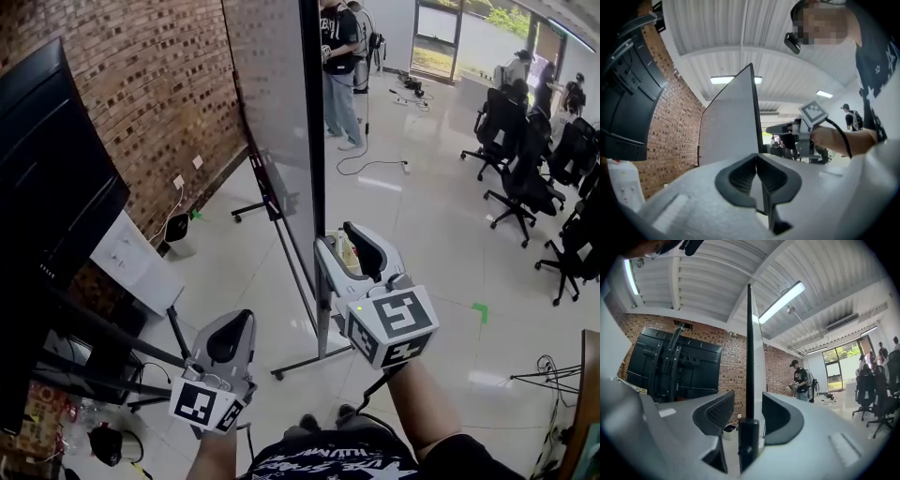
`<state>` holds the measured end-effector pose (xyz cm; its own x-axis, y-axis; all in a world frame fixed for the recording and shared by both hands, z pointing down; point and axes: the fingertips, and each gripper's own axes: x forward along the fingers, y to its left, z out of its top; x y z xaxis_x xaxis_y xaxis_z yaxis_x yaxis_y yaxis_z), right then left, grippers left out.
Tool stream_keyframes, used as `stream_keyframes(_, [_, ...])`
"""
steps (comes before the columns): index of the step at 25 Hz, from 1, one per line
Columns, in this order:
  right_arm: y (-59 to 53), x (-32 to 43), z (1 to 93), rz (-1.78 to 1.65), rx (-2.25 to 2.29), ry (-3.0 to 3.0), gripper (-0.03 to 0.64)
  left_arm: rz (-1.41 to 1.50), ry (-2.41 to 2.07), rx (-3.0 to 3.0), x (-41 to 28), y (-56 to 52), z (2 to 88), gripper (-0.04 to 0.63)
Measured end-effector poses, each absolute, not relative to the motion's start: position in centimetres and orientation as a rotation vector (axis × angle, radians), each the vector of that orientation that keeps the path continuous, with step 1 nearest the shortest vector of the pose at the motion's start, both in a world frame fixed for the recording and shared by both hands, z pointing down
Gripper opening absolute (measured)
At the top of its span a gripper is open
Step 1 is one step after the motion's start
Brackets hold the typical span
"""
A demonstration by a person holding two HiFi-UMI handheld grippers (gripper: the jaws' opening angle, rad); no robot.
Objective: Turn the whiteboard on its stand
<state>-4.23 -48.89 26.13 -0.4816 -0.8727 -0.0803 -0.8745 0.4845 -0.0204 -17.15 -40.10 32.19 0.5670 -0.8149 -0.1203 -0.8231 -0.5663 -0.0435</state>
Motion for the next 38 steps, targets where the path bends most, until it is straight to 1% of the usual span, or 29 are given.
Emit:
stream_keyframes(3, [-51.0, -4.6, 25.1, 0.019, -1.503, 2.656, 0.183, 0.142, 1.472, -2.67, -16.7, -41.2, 32.0, 0.005])
stream_keyframes(6, [-52.4, -6.2, 24.4, 0.026, -1.437, 2.708, 0.215, 0.144, 1.507, -2.65, -16.4, -41.7, 31.9, 0.005])
stream_keyframes(9, [-53.6, -7.0, 23.3, 0.096, -1.48, 2.705, 0.213, 0.137, 1.549, -2.62, -16.5, -42.1, 31.9, 0.005])
stream_keyframes(10, [-54.0, -7.0, 22.9, 0.14, -1.513, 2.692, 0.203, 0.134, 1.563, -2.611, -16.5, -42.1, 32.0, 0.005])
stream_keyframes(11, [-54.2, -7.1, 22.5, 0.182, -1.537, 2.682, 0.167, 0.129, 1.575, -2.606, -16.6, -42.1, 32.1, 0.005])
stream_keyframes(12, [-54.2, -7.2, 22.4, 0.211, -1.546, 2.681, 0.167, 0.123, 1.585, -2.604, -16.6, -42.1, 32.3, 0.005])
stream_keyframes(13, [-54.2, -7.5, 22.4, 0.226, -1.548, 2.683, 0.145, 0.119, 1.593, -2.604, -16.6, -42.0, 32.4, 0.005])
stream_keyframes(14, [-54.2, -7.7, 22.4, 0.235, -1.557, 2.681, 0.106, 0.118, 1.598, -2.603, -16.5, -41.9, 32.5, 0.005])
stream_keyframes(18, [-54.3, -7.8, 22.5, 0.282, -1.668, 2.605, 0.093, 0.117, 1.602, -2.592, -16.2, -41.4, 32.4, 0.005])
stream_keyframes(23, [-54.5, -7.5, 22.5, 0.231, -1.718, 2.473, 0.066, 0.102, 1.611, -2.592, -16.4, -40.7, 32.7, 0.005])
stream_keyframes(38, [-53.2, -6.7, 22.0, 0.191, -1.74, 2.447, 0.061, 0.078, 1.755, -2.497, -18.1, -38.5, 32.0, 0.005])
